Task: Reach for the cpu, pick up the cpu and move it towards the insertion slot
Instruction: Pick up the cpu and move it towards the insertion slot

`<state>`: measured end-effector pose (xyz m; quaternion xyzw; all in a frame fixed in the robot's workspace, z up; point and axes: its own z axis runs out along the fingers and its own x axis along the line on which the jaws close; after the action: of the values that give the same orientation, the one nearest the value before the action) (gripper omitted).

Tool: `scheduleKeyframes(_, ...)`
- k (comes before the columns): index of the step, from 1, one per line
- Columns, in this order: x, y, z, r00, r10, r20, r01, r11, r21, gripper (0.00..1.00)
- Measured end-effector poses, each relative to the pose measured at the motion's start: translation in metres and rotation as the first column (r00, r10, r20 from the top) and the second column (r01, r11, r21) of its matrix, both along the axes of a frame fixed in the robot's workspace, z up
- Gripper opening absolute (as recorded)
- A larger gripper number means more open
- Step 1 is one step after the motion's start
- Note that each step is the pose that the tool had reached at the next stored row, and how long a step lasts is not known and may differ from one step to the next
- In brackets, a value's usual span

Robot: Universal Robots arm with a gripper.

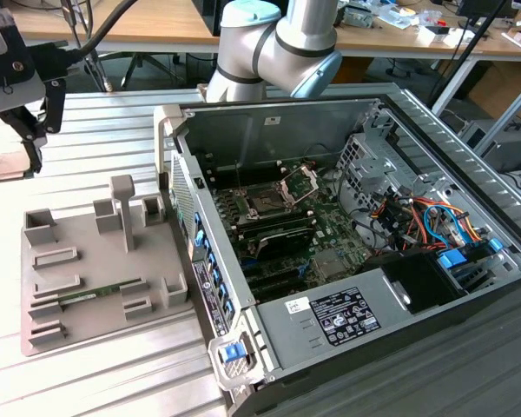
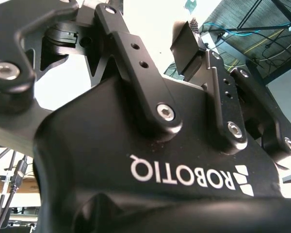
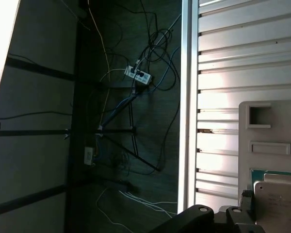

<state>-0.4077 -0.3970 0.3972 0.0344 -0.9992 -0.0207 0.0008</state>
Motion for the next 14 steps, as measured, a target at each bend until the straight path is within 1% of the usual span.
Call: scheduleKeyframes(14, 0.0009, 0.0000, 0.0010, 1.0000, 0.000, -0.0003, 0.000, 1.0000, -0.0001, 0.55)
